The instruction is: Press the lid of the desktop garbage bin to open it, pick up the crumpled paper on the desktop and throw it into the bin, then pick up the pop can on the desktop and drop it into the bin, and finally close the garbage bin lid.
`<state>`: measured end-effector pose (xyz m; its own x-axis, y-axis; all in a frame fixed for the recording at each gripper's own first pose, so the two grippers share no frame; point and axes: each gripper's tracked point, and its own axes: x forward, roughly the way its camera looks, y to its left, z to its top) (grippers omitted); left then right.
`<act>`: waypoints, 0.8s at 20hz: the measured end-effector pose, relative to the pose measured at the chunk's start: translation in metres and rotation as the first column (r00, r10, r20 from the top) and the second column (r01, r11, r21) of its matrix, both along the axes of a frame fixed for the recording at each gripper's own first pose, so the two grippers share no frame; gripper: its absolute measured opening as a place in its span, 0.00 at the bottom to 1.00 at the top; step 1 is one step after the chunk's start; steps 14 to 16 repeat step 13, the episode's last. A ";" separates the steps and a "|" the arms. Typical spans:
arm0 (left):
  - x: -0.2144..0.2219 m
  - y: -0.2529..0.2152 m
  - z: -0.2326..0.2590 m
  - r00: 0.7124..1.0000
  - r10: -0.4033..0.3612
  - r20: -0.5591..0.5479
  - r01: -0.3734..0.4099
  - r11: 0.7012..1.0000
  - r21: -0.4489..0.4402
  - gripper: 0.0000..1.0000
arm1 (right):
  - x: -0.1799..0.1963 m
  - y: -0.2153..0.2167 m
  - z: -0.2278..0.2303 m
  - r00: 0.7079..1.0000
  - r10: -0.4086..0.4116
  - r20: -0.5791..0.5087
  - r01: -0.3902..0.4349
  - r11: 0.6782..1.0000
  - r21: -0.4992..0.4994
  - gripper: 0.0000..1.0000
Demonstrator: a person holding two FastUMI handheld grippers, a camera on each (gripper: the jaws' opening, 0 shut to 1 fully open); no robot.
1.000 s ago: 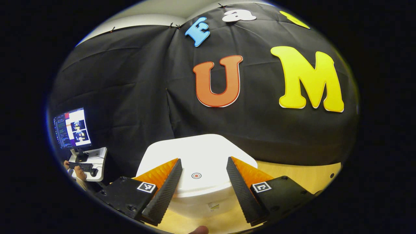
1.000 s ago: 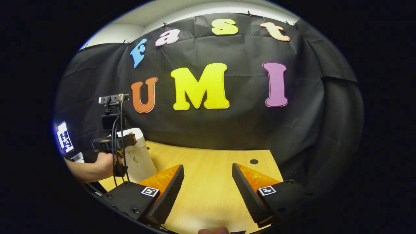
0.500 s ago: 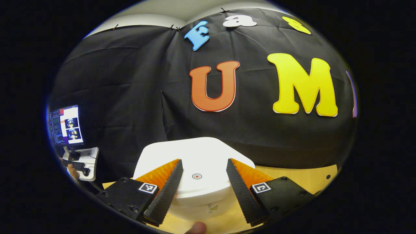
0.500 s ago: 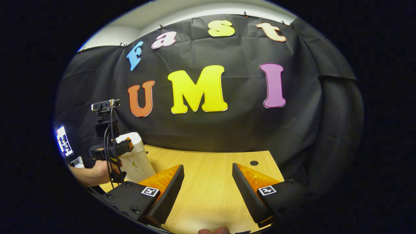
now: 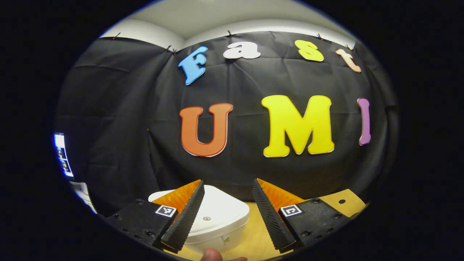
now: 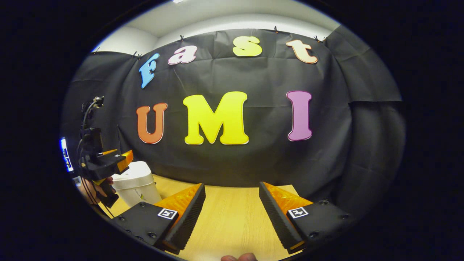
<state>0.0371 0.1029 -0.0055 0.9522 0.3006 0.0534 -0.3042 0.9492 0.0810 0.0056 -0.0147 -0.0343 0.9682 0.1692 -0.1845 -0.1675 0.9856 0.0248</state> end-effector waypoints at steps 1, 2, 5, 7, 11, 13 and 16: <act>-0.005 -0.010 0.007 0.999 -0.040 0.005 0.040 0.999 0.003 0.88 | 0.001 0.001 0.006 1.000 -0.016 0.016 0.016 1.000 0.001 0.94; -0.011 -0.020 0.014 0.997 -0.076 0.012 0.076 0.997 0.005 0.89 | 0.001 0.002 0.011 0.999 -0.025 0.030 0.025 1.000 0.002 0.94; -0.023 -0.052 0.021 0.985 -0.171 0.010 0.172 0.985 -0.030 0.89 | -0.001 0.008 0.019 0.997 -0.043 0.065 0.045 0.999 -0.017 0.94; -0.034 -0.069 0.016 0.976 -0.220 -0.003 0.219 0.974 -0.054 0.89 | -0.004 0.015 0.024 0.995 -0.047 0.085 0.049 0.998 -0.024 0.94; -0.050 -0.090 0.005 0.958 -0.286 -0.028 0.283 0.957 -0.067 0.89 | -0.013 0.032 0.026 0.993 -0.050 0.104 0.052 0.998 -0.019 0.93; -0.053 -0.094 0.004 0.955 -0.296 -0.025 0.293 0.953 -0.074 0.89 | -0.016 0.038 0.027 0.992 -0.055 0.115 0.056 0.998 -0.005 0.93; -0.053 -0.094 0.004 0.955 -0.296 -0.025 0.293 0.953 -0.074 0.89 | -0.016 0.038 0.027 0.992 -0.055 0.115 0.056 0.998 -0.005 0.93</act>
